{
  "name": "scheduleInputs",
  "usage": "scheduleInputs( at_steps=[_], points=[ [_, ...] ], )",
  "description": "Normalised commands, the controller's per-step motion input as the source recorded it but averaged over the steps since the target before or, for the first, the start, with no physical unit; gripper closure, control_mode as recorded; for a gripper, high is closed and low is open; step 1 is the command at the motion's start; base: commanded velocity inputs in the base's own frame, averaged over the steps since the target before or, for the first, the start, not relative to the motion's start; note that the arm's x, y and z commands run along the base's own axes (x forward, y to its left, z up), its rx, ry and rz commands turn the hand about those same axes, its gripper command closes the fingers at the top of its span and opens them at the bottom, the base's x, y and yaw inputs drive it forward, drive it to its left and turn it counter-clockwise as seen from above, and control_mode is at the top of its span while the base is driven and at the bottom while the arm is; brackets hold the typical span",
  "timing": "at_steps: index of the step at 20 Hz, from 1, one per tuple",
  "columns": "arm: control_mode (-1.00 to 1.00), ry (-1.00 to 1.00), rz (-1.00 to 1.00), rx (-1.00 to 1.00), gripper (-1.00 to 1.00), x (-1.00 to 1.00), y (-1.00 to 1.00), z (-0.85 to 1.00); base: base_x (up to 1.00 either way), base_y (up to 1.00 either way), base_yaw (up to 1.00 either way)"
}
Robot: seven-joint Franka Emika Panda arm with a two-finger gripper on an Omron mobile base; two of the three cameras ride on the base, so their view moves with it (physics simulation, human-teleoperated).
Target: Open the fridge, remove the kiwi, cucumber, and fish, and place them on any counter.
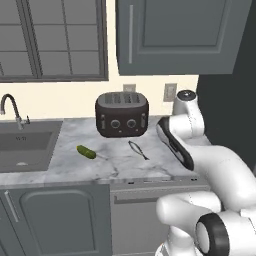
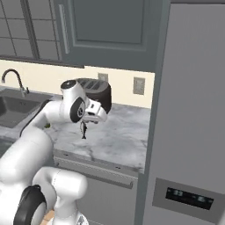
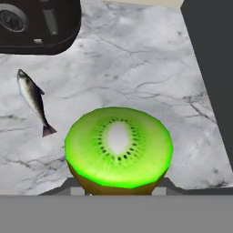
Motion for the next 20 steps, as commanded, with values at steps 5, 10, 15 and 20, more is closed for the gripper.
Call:
scheduleInputs(
  at_steps=[5, 10, 15, 20],
  points=[
    [-1.0, 0.09, 0.04, 0.0, 1.0, 0.52, -0.26, -0.6, 0.0, 0.0, 0.0],
    [-1.0, 0.1, 0.04, 0.0, 1.0, 0.49, -0.11, -0.52, 0.0, 0.0, 0.0],
    [-1.0, 0.08, 0.04, 0.0, 1.0, 0.49, -0.04, -0.49, 0.0, 0.0, 0.0],
    [-1.0, 0.09, 0.02, 0.0, 1.0, 0.51, 0.0, -0.32, 0.0, 0.0, 0.0]
  ],
)
